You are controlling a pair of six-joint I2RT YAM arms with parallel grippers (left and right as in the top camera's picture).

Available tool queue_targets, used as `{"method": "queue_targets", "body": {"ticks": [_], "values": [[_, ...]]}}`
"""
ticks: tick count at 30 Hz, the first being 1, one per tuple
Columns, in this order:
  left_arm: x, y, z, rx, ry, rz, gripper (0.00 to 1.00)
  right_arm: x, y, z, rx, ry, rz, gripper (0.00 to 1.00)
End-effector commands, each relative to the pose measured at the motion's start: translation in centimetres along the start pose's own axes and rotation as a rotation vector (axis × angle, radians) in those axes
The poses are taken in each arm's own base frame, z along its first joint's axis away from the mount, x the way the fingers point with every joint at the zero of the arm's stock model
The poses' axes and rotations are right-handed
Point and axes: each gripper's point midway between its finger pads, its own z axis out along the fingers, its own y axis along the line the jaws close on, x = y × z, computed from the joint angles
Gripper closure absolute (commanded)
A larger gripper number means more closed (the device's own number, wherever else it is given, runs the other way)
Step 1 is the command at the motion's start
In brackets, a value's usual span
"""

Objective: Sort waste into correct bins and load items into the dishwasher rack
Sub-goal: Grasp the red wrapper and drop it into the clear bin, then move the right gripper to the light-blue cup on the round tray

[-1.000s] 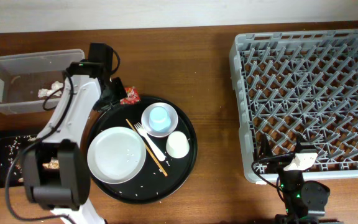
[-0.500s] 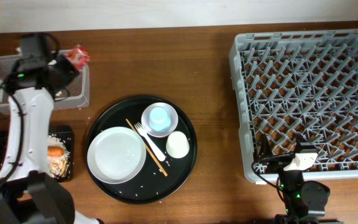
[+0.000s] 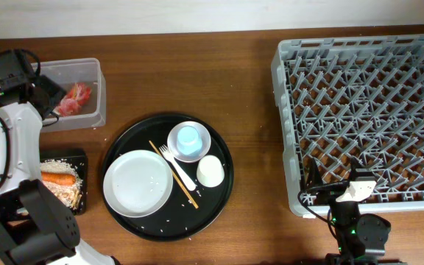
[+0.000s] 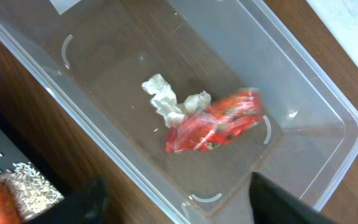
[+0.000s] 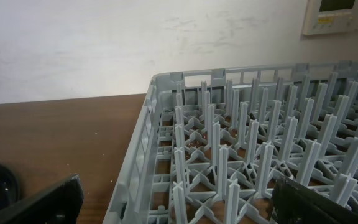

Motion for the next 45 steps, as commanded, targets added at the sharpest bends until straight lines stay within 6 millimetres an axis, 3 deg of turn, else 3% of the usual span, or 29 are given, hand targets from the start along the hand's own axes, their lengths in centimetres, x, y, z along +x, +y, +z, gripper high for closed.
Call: {"method": "queue_targets", "body": {"ticks": [1,4,8,10,11,12,13,23,37,38,39,42,43,45], "values": [[-0.2,0.0,0.0,0.009,-0.003,-0.012,0.23,0.2,-0.4,0.0,0.016,0.002,0.001,0.01],[0.6,-1.8,-1.0,0.119,0.050,-0.012,0.19,0.2,-0.4,0.0,0.016,0.002,0.002,0.01],[1.1,-4.0,-5.6,0.285,0.089,0.001,0.18,0.2,-0.4,0.0,0.016,0.002,0.001,0.01],[1.4,-3.8,-8.8,0.316,0.089,0.002,0.17,0.2,-0.4,0.0,0.016,0.002,0.001,0.01],[1.5,-3.5,-10.4,0.320,0.082,0.002,0.13,0.2,-0.4,0.0,0.016,0.002,0.001,0.01],[1.7,-3.1,-11.7,0.320,0.080,0.002,0.01,0.2,-0.4,0.0,0.016,0.002,0.001,0.01],[2.2,-2.7,-12.5,0.314,0.092,0.002,0.01,0.2,-0.4,0.0,0.016,0.002,0.002,0.01],[9.2,1.3,-13.7,0.163,0.384,-0.005,0.01,0.2,-0.4,0.0,0.016,0.002,0.001,0.01],[9.8,1.7,-13.9,0.144,0.411,-0.006,0.01,0.2,-0.3,0.0,0.014,0.001,0.003,0.01],[9.8,1.7,-13.9,0.144,0.411,-0.006,0.01,0.1,1.0,0.0,-0.060,-0.001,0.064,0.01],[9.8,1.7,-13.9,0.144,0.411,-0.006,0.01,-0.2,3.5,-0.4,-0.208,0.008,0.185,0.01],[9.8,1.7,-13.9,0.144,0.411,-0.006,0.01,0.3,11.2,-4.2,-0.677,0.259,0.633,0.01],[9.8,1.7,-13.9,0.144,0.411,-0.006,0.01,0.1,12.1,-5.0,-0.730,0.330,0.752,0.01],[9.8,1.7,-13.9,0.144,0.411,-0.006,0.01,-0.2,12.1,-5.0,-0.728,0.348,0.817,0.02]]}}
